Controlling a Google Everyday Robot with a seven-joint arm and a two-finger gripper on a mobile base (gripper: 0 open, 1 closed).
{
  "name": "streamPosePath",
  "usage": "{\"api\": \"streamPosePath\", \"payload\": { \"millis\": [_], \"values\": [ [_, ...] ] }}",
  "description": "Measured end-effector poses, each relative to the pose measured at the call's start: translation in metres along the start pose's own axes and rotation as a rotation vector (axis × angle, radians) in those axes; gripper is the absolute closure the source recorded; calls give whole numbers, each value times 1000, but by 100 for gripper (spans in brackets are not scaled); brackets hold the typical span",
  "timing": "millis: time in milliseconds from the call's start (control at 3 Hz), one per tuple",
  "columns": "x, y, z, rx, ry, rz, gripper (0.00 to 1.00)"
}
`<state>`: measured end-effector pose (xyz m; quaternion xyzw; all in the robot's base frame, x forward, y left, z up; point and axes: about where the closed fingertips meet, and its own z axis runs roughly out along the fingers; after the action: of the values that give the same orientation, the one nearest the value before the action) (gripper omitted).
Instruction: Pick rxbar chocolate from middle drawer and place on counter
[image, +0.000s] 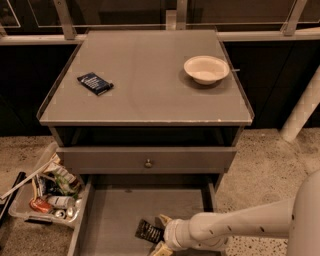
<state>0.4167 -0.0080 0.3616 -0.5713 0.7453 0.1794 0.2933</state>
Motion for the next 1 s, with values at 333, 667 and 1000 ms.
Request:
{"api": "streamPosePath", "payload": {
  "millis": [333, 667, 1000],
  "values": [
    [0, 0, 0, 0, 0, 0, 42],
    [0, 0, 0, 0, 0, 0, 65],
    [0, 0, 0, 0, 0, 0, 64]
  ]
}}
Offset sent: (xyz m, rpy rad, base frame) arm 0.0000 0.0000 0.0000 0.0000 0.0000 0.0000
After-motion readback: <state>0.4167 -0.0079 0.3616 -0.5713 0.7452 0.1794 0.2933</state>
